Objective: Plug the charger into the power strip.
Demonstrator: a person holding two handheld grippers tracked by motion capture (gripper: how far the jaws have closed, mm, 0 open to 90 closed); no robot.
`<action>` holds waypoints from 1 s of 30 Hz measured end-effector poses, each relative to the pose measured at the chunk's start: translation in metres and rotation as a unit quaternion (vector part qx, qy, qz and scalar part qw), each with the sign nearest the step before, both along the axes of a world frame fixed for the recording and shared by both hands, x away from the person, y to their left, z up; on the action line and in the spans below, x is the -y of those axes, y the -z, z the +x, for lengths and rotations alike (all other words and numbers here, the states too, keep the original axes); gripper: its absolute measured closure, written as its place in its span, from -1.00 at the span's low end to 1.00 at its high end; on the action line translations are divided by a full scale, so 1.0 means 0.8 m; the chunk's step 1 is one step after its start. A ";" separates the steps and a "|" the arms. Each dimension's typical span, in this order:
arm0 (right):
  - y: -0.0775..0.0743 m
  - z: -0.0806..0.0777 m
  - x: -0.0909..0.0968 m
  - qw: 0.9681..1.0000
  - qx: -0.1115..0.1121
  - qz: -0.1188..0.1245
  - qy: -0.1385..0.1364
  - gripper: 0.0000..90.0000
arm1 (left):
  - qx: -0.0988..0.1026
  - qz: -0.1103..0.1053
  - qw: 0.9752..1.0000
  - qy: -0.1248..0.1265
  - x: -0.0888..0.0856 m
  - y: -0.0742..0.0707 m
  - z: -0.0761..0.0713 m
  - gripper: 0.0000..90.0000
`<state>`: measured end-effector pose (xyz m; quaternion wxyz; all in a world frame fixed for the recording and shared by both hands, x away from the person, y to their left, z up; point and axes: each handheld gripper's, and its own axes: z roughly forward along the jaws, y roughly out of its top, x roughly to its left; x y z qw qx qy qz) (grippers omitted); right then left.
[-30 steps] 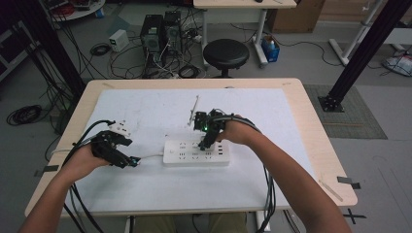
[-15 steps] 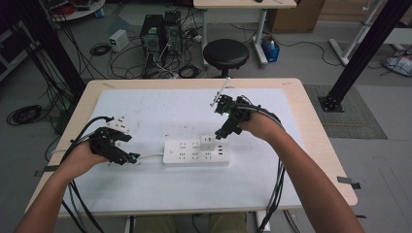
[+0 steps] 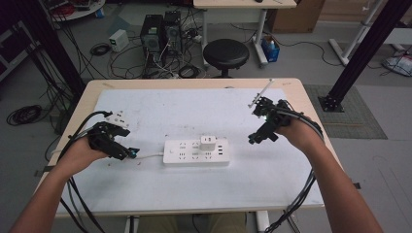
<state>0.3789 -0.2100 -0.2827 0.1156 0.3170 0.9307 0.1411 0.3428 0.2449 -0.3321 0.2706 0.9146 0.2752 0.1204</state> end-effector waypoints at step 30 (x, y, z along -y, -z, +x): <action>0.041 -0.019 0.033 0.998 -0.021 0.037 0.038 -0.98 | 0.004 -0.003 1.000 -0.013 -0.005 0.008 -0.003 -0.48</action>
